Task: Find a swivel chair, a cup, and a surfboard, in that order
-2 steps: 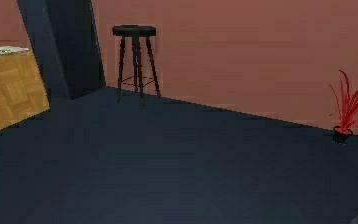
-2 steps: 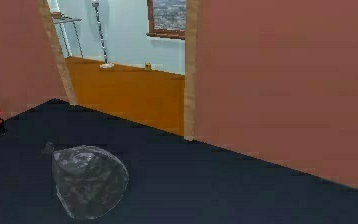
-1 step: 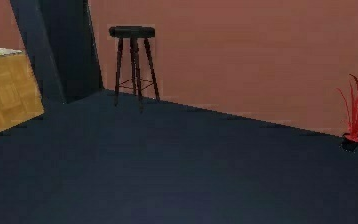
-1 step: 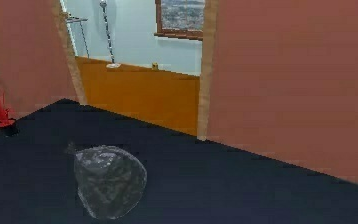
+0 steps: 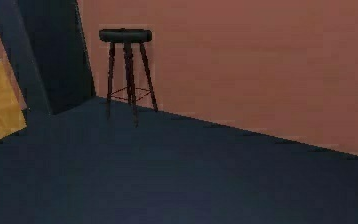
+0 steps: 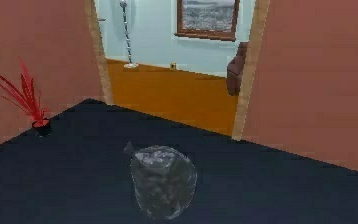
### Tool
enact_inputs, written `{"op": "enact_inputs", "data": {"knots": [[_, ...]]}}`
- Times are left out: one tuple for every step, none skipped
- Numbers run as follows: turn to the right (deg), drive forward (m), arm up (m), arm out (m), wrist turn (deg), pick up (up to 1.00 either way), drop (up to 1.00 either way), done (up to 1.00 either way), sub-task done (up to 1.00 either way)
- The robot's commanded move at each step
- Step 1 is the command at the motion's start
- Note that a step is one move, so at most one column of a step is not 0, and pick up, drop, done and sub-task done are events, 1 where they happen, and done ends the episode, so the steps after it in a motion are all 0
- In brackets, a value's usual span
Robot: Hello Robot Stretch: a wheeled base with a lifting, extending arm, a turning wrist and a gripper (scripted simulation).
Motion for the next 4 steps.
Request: {"op": "enact_inputs", "data": {"knots": [[-45.0,0.0,0.0,0.0,0.0,0.0,0.0,0.0,0.0],[-18.0,0.0,0.0,0.0,0.0,0.0,0.0,0.0,0.0],[0.0,0.85,0.0,0.0,0.0,0.0,0.0,0.0,0.0],[-36.0,0.0,0.0,0.0,0.0,0.0,0.0,0.0,0.0]]}}
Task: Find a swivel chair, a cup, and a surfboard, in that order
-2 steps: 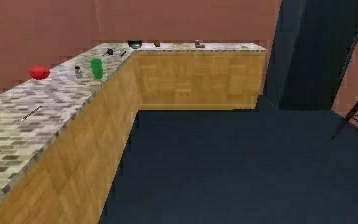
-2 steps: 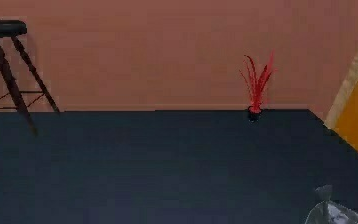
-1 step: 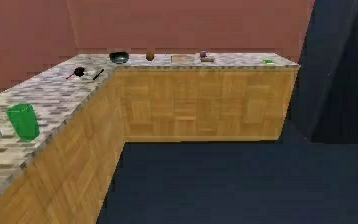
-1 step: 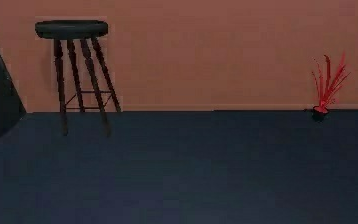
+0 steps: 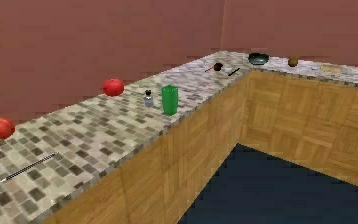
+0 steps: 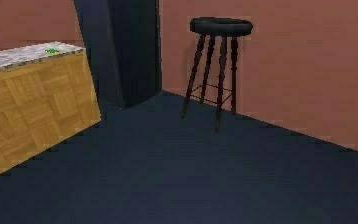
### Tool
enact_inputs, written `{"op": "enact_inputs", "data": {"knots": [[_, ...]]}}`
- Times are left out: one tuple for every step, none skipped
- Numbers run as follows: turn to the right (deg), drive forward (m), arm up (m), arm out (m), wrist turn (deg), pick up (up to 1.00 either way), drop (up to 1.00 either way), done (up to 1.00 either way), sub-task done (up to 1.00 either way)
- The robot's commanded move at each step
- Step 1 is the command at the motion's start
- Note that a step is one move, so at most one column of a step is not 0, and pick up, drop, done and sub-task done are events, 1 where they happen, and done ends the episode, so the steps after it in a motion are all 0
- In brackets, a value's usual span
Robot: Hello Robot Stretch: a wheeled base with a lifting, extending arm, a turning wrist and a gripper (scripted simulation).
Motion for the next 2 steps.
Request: {"op": "enact_inputs", "data": {"knots": [[0.0,0.0,0.0,0.0,0.0,0.0,0.0,0.0,1.0],[45.0,0.0,0.0,0.0,0.0,0.0,0.0,0.0,0.0]]}}
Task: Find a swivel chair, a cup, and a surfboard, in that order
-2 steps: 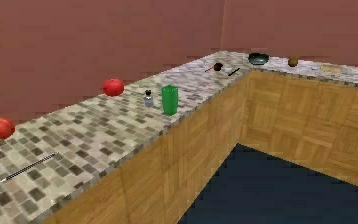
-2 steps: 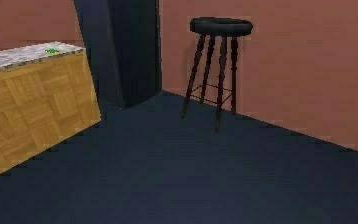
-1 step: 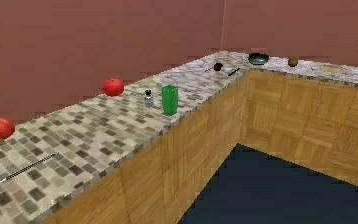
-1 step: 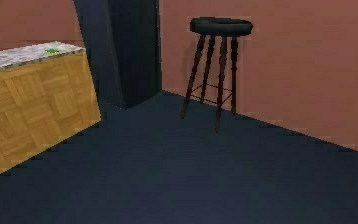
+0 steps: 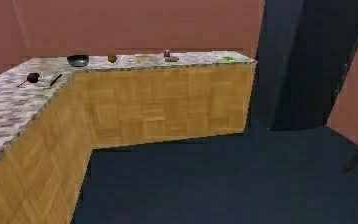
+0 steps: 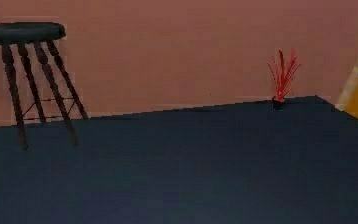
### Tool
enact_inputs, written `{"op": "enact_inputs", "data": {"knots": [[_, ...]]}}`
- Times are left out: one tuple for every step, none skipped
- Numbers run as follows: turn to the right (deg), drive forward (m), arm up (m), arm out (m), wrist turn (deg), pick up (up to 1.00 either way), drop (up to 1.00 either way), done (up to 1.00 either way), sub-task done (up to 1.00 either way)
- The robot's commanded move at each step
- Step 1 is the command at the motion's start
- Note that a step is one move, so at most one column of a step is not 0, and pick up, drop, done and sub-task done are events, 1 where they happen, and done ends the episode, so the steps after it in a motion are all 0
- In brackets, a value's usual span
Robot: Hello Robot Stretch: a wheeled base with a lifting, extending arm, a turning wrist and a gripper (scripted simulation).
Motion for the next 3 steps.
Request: {"op": "enact_inputs", "data": {"knots": [[45.0,0.0,0.0,0.0,0.0,0.0,0.0,0.0,0.0],[45.0,0.0,0.0,0.0,0.0,0.0,0.0,0.0,0.0],[39.0,0.0,0.0,0.0,0.0,0.0,0.0,0.0,0.0]]}}
